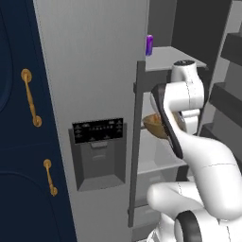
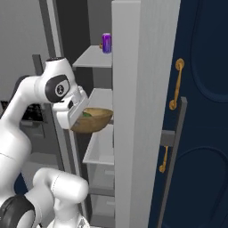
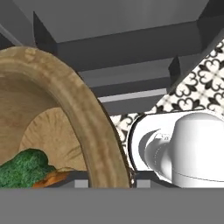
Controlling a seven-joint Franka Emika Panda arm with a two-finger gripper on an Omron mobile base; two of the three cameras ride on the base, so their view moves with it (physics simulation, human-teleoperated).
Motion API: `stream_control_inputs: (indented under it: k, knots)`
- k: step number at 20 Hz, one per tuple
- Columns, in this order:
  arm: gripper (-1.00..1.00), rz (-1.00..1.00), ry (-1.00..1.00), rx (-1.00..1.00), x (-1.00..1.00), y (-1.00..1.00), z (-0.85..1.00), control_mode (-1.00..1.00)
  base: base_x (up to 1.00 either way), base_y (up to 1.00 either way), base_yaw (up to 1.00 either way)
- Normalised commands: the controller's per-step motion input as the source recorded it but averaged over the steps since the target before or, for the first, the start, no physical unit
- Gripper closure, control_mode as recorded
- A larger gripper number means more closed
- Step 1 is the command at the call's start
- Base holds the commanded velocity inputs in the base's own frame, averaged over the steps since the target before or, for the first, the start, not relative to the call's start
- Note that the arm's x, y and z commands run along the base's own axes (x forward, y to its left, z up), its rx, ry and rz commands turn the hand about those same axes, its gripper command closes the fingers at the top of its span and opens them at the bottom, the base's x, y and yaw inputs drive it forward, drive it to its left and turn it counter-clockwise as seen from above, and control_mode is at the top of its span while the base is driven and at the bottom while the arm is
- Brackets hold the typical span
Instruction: Pick the chicken drumstick and broccoli from their plates and place them in the bowl. Then put the bowl in the fridge.
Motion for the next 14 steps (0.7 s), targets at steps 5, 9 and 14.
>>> stream_control_inputs:
  k: [5,9,14]
  knots:
    - [1.00,0.14,-0.34,0.03,0.14,-0.29,-0.24,-1.00,0.00,0.00,0.00]
    - [1.00,0.07,-0.11,0.09,0.69,-0.30,-0.09,-1.00,0.00,0.00,0.00]
    - [1.00,0.02,-0.04,0.06,0.76,-0.06,-0.15,-1.00,0.00,0.00,0.00]
